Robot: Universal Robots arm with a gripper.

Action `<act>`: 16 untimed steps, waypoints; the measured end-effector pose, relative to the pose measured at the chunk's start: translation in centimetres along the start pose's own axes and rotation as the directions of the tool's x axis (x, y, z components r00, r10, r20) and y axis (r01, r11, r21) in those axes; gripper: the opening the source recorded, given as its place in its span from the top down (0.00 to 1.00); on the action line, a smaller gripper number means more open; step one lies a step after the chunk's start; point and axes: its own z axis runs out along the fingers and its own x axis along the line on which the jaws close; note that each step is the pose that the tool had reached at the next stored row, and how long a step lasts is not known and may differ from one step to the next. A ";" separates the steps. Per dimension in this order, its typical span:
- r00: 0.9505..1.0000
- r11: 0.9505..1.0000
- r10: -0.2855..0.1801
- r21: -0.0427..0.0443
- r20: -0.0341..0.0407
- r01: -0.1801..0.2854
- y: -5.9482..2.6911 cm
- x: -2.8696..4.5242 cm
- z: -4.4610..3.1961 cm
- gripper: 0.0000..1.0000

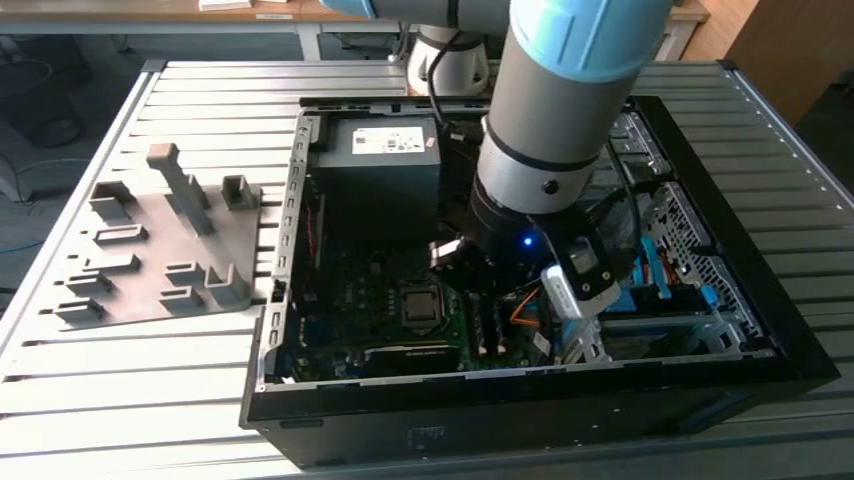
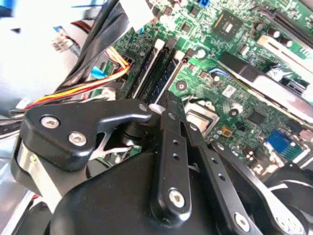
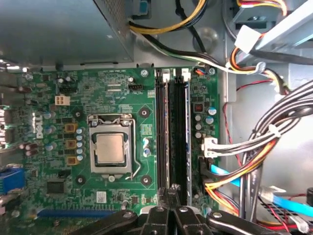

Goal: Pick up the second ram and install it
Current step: 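Press down the second ram until it locks into place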

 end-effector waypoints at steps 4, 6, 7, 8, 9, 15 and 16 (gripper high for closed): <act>1.000 1.000 0.000 0.000 -0.001 0.000 1.17 -0.12 -0.12 0.90; 1.000 1.000 0.000 0.000 -0.001 0.000 2.01 -0.09 -0.16 0.90; 1.000 1.000 0.000 0.000 -0.001 0.000 2.37 -0.07 -0.18 0.90; 1.000 1.000 0.000 0.000 -0.001 0.000 2.74 -0.06 -0.21 0.90; 1.000 1.000 0.000 0.000 -0.001 0.000 3.22 -0.05 -0.22 0.90; 1.000 1.000 0.000 0.000 -0.001 0.000 4.17 0.06 -1.72 0.90; 1.000 1.000 0.000 0.000 -0.001 0.000 4.16 0.08 -2.17 0.90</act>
